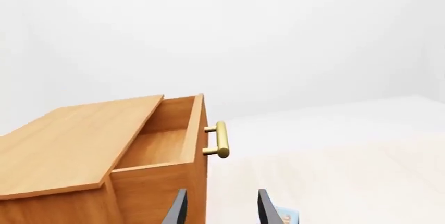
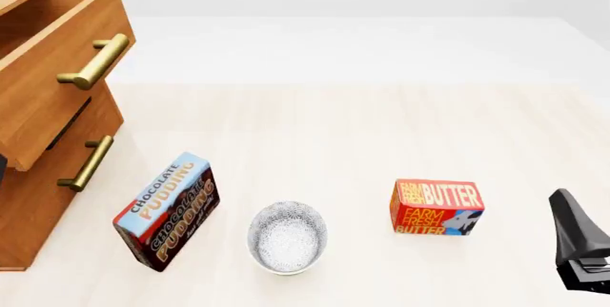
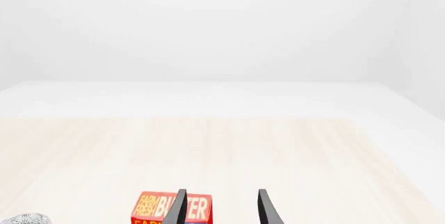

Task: Put the bowl in the top drawer of the cabinet.

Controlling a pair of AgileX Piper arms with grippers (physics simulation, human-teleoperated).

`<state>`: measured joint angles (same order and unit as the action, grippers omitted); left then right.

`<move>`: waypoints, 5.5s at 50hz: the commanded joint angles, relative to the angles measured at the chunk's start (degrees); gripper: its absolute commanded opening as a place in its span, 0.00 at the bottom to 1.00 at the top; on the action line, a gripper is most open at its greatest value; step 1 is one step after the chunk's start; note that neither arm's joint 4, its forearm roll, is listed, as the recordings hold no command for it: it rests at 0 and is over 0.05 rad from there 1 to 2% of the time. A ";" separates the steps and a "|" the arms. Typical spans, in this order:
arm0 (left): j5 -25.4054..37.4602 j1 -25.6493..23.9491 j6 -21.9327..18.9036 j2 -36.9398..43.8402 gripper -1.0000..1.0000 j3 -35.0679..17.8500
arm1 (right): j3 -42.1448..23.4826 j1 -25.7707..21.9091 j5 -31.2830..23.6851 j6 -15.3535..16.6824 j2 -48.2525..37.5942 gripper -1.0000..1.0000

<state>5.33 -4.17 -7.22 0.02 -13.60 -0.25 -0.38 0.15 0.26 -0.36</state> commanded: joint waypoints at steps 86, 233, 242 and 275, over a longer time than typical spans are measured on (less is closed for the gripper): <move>3.65 2.13 11.23 37.38 1.00 -39.48 | 0.00 0.00 0.00 0.00 -0.01 1.00; 1.92 1.23 29.62 66.76 1.00 -39.76 | 0.00 0.00 0.00 -0.01 -0.01 1.00; 1.99 -0.87 30.90 66.00 1.00 -39.41 | 0.00 0.00 0.00 0.01 -0.01 1.00; 0.57 -5.85 32.85 66.74 1.00 -39.68 | 0.00 0.00 0.00 0.00 -0.01 1.00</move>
<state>6.50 -8.68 25.60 65.79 -53.07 -0.25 -0.38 0.15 0.26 -0.37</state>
